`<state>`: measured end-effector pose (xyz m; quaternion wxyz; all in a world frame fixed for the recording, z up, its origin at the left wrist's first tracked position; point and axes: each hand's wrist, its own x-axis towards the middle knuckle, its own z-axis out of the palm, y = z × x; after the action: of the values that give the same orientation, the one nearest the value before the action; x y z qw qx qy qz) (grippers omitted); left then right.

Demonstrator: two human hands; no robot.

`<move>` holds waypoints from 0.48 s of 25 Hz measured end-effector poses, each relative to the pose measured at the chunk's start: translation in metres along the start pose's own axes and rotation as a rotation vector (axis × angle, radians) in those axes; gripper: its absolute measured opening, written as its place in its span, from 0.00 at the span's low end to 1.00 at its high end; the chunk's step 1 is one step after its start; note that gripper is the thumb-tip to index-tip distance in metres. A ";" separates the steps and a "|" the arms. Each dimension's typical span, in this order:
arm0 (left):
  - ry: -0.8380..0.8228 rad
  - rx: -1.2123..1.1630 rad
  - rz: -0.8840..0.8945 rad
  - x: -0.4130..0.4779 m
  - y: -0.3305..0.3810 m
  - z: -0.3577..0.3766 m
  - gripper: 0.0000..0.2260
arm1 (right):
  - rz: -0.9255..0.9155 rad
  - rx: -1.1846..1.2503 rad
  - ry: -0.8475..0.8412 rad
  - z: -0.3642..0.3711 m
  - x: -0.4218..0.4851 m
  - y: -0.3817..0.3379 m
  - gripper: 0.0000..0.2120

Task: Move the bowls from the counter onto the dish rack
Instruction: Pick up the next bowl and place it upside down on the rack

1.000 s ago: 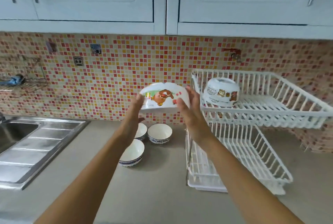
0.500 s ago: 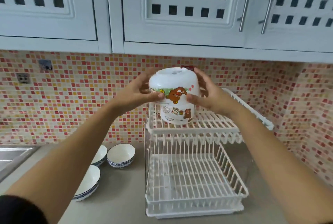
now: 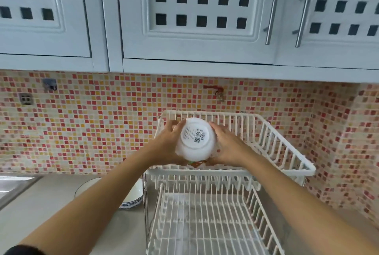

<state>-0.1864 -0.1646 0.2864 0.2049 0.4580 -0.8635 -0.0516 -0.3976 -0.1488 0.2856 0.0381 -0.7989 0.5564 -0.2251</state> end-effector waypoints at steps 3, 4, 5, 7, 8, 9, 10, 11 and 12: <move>0.007 0.000 -0.019 -0.001 -0.002 0.007 0.54 | -0.009 0.002 -0.007 0.005 0.001 0.001 0.56; 0.010 0.000 -0.025 0.000 -0.002 0.008 0.54 | -0.012 0.002 -0.011 0.006 0.001 0.002 0.56; 0.011 0.006 -0.027 0.000 -0.002 0.008 0.54 | -0.014 -0.001 -0.016 0.006 0.001 0.001 0.56; 0.004 0.023 -0.030 -0.001 -0.002 0.010 0.54 | -0.012 -0.007 -0.029 0.005 0.001 0.002 0.56; 0.000 0.029 -0.032 -0.001 -0.003 0.010 0.54 | -0.005 -0.001 -0.037 0.005 0.001 0.002 0.56; -0.015 0.031 -0.033 -0.002 -0.003 0.010 0.55 | 0.006 0.011 -0.049 0.005 0.000 0.003 0.56; -0.036 0.029 -0.030 -0.002 -0.003 0.008 0.55 | 0.019 0.024 -0.063 0.005 0.000 0.004 0.56; -0.058 0.023 -0.026 -0.004 -0.003 0.006 0.56 | 0.034 0.033 -0.075 0.004 -0.001 0.005 0.57; -0.070 0.014 -0.017 -0.005 -0.004 0.002 0.56 | 0.051 0.040 -0.080 0.003 -0.002 0.005 0.56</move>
<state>-0.1815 -0.1627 0.2821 0.1706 0.4649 -0.8665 -0.0632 -0.4011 -0.1492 0.2811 0.0819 -0.7918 0.5703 -0.2030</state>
